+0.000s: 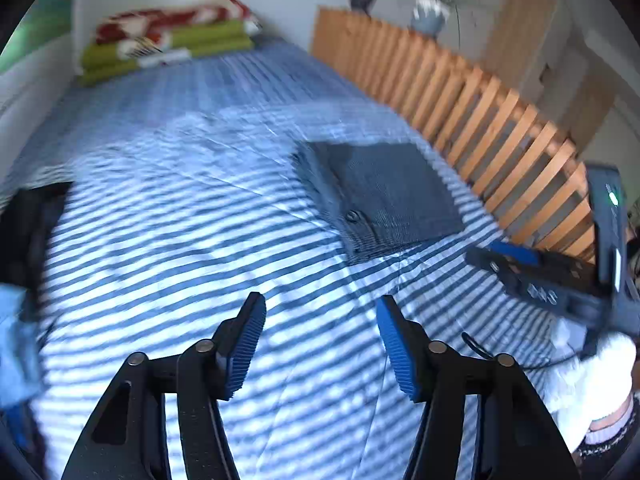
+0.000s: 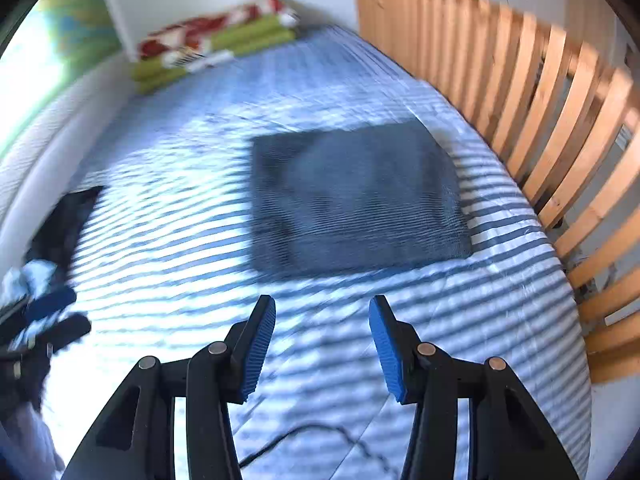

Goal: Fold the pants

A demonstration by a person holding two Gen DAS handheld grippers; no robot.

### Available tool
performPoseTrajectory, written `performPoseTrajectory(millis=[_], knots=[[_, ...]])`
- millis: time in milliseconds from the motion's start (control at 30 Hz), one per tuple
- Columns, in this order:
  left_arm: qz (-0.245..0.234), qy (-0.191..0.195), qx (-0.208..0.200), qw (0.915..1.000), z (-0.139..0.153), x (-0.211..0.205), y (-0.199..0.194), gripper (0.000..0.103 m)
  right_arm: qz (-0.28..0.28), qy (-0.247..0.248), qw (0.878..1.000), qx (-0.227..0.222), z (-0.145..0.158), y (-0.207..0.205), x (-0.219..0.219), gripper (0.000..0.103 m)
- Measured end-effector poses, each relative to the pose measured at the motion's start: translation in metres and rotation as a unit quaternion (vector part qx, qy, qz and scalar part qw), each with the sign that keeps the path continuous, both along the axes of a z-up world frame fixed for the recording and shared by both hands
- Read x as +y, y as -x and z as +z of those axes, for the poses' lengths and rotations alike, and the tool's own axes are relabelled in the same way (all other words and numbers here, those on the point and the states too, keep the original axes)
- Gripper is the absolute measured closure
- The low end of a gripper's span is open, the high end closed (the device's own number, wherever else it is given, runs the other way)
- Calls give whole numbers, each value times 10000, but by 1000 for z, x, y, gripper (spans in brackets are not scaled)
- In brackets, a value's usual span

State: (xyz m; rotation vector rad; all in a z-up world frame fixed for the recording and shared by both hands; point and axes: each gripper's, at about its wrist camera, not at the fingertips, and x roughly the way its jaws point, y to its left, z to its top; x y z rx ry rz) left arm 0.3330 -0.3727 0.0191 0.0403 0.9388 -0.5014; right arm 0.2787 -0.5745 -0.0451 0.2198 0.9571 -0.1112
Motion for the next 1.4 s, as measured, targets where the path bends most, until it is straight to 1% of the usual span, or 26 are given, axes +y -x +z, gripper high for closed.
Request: performPoseTrajectory(millis=[33, 67, 100, 133, 200, 233, 300, 333, 400, 500, 533, 600, 667, 733, 800, 867, 967, 1033, 1133, 1233, 1333, 1400], knots=[[71, 94, -141, 9998, 19, 23, 23, 39, 111, 91, 9998, -144, 18, 18, 19, 58], [105, 162, -228, 9996, 30, 35, 35, 38, 175, 172, 9994, -231, 30, 28, 31, 58], [132, 206, -345, 9991, 43, 51, 55, 36, 272, 297, 9983, -418, 50, 52, 52, 58], [156, 237, -462, 9985, 56, 68, 78, 34, 334, 385, 9972, -540, 62, 66, 67, 58], [149, 265, -604, 9977, 76, 93, 117, 32, 522, 457, 9945, -786, 92, 111, 103, 56], [121, 251, -682, 9973, 86, 104, 140, 30, 606, 473, 9931, -881, 104, 132, 121, 54], [69, 195, -877, 9959, 101, 124, 179, 25, 697, 475, 9909, -1050, 120, 164, 146, 50], [44, 176, -924, 9956, 106, 131, 195, 23, 731, 475, 9902, -1094, 124, 175, 157, 49], [18, 185, -1001, 9948, 116, 150, 229, 23, 835, 498, 9882, -1187, 132, 204, 183, 49], [17, 225, -1049, 9942, 125, 173, 271, 21, 905, 613, 9859, -1265, 136, 229, 204, 49], [19, 177, -1134, 9934, 128, 182, 288, 19, 934, 629, 9855, -1266, 134, 235, 210, 49], [118, 50, -1339, 9909, 129, 193, 318, 16, 905, 549, 9864, -1257, 129, 249, 219, 48], [68, 154, -1249, 9920, 122, 201, 341, 16, 884, 443, 9876, -1220, 121, 261, 221, 48], [92, 191, -1297, 9913, 115, 206, 359, 16, 839, 426, 9885, -1184, 112, 275, 226, 48], [175, 327, -1304, 9908, 103, 209, 371, 16, 709, 632, 9880, -1214, 104, 288, 232, 48], [178, 473, -1115, 9925, 84, 201, 371, 16, 574, 872, 9867, -1247, 96, 297, 237, 48], [277, 316, -1152, 9924, 57, 184, 378, 16, 479, 872, 9880, -1183, 82, 308, 234, 48], [289, 311, -1096, 9931, 44, 173, 380, 16, 391, 936, 9881, -1158, 74, 313, 231, 48], [306, 278, -991, 9942, 31, 155, 377, 16, 283, 966, 9892, -1067, 62, 319, 222, 48], [343, 251, -887, 9952, 23, 147, 372, 16, 145, 929, 9905, -1000, 52, 321, 211, 48], [443, 78, -922, 9947, 17, 144, 369, 15, 94, 838, 9920, -943, 43, 319, 203, 48], [460, 61, -815, 9956, 11, 142, 364, 15, 94, 803, 9925, -919, 38, 317, 202, 48]])
